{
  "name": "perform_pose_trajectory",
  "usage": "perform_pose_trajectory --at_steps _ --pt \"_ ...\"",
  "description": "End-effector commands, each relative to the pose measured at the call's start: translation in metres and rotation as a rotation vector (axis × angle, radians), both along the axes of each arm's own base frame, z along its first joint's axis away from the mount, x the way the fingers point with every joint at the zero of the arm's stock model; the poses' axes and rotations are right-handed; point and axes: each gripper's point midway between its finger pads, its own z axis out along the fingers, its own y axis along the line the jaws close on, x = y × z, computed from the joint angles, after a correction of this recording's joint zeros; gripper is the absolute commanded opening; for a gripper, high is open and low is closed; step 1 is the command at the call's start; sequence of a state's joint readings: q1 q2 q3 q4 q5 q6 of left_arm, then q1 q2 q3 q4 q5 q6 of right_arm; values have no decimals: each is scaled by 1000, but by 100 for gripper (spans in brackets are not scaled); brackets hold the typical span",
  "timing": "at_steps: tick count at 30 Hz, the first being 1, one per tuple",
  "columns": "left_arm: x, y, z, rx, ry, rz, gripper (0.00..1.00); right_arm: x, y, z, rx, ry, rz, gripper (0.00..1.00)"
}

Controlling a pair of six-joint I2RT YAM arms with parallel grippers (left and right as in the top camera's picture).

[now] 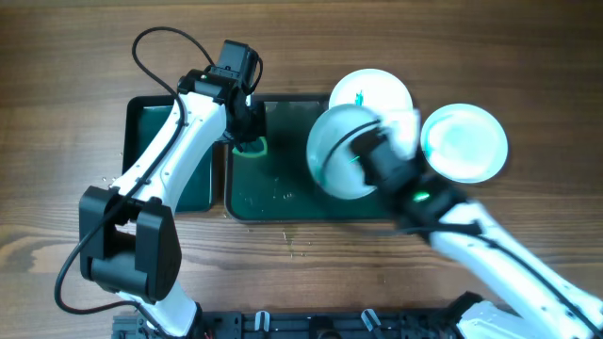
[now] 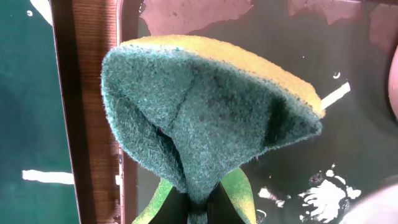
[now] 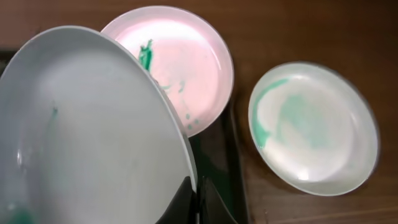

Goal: Clean dirty plates on tray and stack at the side
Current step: 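Lift the cleaned plate with the right gripper and carry it right, then lower the plate onto the first cleaned plate and release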

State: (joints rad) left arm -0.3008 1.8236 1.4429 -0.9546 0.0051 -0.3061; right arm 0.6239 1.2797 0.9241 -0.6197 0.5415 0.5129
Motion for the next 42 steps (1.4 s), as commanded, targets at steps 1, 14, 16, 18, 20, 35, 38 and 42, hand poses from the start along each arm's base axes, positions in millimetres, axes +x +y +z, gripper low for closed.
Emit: perform_pose_trajectory --at_steps 1,14,16,18,20,35,38,42 --pt "3 -4 1 -9 -2 10 4 -1 -9 15 328 75 51 4" --pt "3 -4 1 -10 -4 10 4 -26 -199 -40 416 234 -568 4" --pt "4 -4 1 -11 -9 10 4 -28 -212 -54 413 259 -619 4" --pt "5 -4 1 -11 -10 10 4 -28 -221 -68 415 287 -651 4" --pt "4 -4 1 -11 -9 10 4 -27 -227 -79 411 308 -672 4" --pt "6 -5 2 -13 -15 10 4 34 -216 -74 485 231 -456 33" --pt "6 -5 2 -14 -17 10 4 55 -193 -48 516 201 -344 34" --pt "7 -5 2 -15 -21 10 4 82 -145 -16 553 158 -150 40"
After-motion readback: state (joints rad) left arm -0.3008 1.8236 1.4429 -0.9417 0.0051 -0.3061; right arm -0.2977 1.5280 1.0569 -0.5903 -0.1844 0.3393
